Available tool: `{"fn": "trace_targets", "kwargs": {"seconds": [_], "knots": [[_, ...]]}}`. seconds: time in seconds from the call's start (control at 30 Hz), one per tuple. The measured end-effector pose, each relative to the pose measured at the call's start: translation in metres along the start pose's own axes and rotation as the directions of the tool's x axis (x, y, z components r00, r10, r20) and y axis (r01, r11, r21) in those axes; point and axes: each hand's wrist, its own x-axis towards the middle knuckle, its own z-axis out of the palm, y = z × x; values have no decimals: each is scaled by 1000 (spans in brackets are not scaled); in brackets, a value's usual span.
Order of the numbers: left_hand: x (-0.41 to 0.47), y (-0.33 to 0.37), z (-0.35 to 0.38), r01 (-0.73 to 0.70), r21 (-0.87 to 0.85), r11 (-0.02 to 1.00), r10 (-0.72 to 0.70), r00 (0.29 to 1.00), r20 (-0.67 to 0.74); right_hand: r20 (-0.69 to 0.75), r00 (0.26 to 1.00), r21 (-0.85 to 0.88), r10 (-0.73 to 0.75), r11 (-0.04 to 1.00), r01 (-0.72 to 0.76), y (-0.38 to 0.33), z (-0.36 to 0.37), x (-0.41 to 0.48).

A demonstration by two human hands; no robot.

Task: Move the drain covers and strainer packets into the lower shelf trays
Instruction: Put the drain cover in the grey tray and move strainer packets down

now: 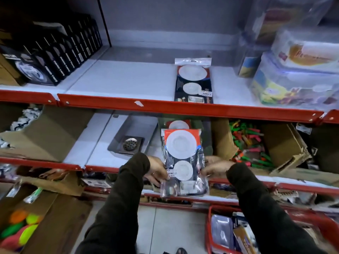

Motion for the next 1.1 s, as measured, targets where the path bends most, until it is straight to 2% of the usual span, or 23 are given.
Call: {"fn": "trace_targets", "kwargs": {"seconds": [0.07, 0.17, 0.2, 0.27, 0.4, 0.43, 0.47, 0.5, 0.53, 0.57, 0.6, 0.63, 0.67, 0.7, 0.73, 0.8, 0.83, 0.87, 0.93, 1.0, 1.03, 1.1], "knots": [[30, -5, -4, -50, -102, 994, 35, 988, -149, -165, 986, 87, -14, 996, 29, 2, 0, 14], [67, 2, -4, -193, -179, 965, 99, 895, -434, -411, 912, 140, -12, 987, 76, -4, -1, 40], [76, 7, -1, -213, -155, 965, 105, 851, -515, -481, 876, 79, -30, 994, 78, -5, -1, 48], [81, 13, 10, -203, -59, 977, 123, 773, -622, -595, 797, -159, -102, 987, 8, -6, 2, 58], [81, 17, 24, -39, 239, 970, 194, 714, -672, -648, 715, -473, -264, 875, -106, -10, 7, 49], [76, 20, 26, -59, 283, 957, 247, 676, -694, -654, 683, -535, -326, 837, -112, -16, 8, 42], [68, 22, 27, -130, 322, 938, 333, 598, -729, -657, 628, -584, -417, 808, -75, -22, 9, 32], [53, 26, 29, -239, 373, 897, 443, 456, -772, -662, 530, -624, -530, 782, 2, -32, 12, 19], [36, 34, 29, -345, 455, 821, 548, 252, -798, -659, 389, -664, -643, 741, 102, -45, 16, 4], [19, 44, 29, -391, 554, 735, 618, 52, -784, -651, 233, -699, -722, 690, 186, -60, 19, -13], [4, 59, 24, -381, 654, 654, 672, -105, -733, -637, 94, -733, -765, 639, 234, -78, 20, -28], [-9, 76, 16, -319, 729, 606, 717, -178, -674, -621, -3, -765, -783, 606, 217, -96, 16, -36], [-15, 95, 6, -229, 763, 605, 746, -173, -643, -616, -43, -783, -786, 607, 136, -114, 9, -38], [-20, 114, -6, -147, 766, 626, 757, -119, -642, -638, -19, -770, -770, 638, 17, -132, 0, -38], [-24, 131, -18, -74, 738, 671, 739, -20, -674, -677, 57, -735, -733, 671, -102, -149, -10, -34], [-27, 158, -36, 34, 663, 748, 645, 199, -738, -741, 260, -671, -619, 696, -256, -177, -23, -26], [-28, 168, -41, 29, 634, 772, 601, 288, -745, -752, 363, -652, -551, 705, -280, -186, -26, -24], [-28, 177, -46, -10, 621, 784, 586, 345, -733, -749, 445, -634, -491, 726, -266, -195, -29, -21], [-30, 186, -51, -217, 518, 827, 558, 426, -712, -725, 525, -574, -447, 813, -100, -207, -36, -20], [-37, 192, -59, -489, 232, 841, 489, 504, -712, -724, 531, -426, -440, 891, 157, -213, -46, -20], [-44, 192, -63, -583, 69, 810, 453, 545, -706, -725, 543, -313, -424, 905, 288, -213, -50, -24], [-57, 185, -70, -669, -240, 703, 380, 639, -668, -666, 647, 36, -370, 851, 524, -207, -53, -38]]}}
